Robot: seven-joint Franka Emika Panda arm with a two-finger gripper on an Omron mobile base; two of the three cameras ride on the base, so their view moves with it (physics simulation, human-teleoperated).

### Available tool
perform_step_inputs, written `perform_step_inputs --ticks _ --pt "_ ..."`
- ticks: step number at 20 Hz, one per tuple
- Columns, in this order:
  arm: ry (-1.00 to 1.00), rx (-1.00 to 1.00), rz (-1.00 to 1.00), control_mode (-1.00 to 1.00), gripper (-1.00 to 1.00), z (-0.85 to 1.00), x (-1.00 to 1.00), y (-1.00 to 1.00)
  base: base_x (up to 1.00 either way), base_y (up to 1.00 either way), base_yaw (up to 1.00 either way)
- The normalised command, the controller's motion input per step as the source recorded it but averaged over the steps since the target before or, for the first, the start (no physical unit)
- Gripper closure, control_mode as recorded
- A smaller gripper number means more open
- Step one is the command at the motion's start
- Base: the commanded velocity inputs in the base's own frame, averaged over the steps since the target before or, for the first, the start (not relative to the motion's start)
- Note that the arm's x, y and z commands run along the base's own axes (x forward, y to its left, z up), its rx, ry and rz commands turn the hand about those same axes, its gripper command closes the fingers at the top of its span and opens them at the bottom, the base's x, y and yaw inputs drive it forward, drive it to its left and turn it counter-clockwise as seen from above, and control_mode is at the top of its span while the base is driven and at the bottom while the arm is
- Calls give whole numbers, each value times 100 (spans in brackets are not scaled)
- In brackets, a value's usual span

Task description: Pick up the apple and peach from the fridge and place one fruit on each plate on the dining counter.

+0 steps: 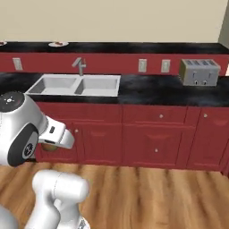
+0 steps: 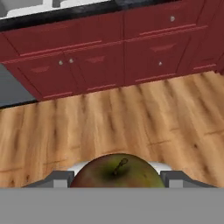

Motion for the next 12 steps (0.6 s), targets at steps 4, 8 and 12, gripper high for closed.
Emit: perform_step_inputs --ticks 4,8,12 --pt "0 0 0 100 100 0 0 0 100 0 59" --pt "0 0 0 100 100 0 0 0 100 -17 43" --pt "0 0 0 100 100 0 0 0 100 -17 42"
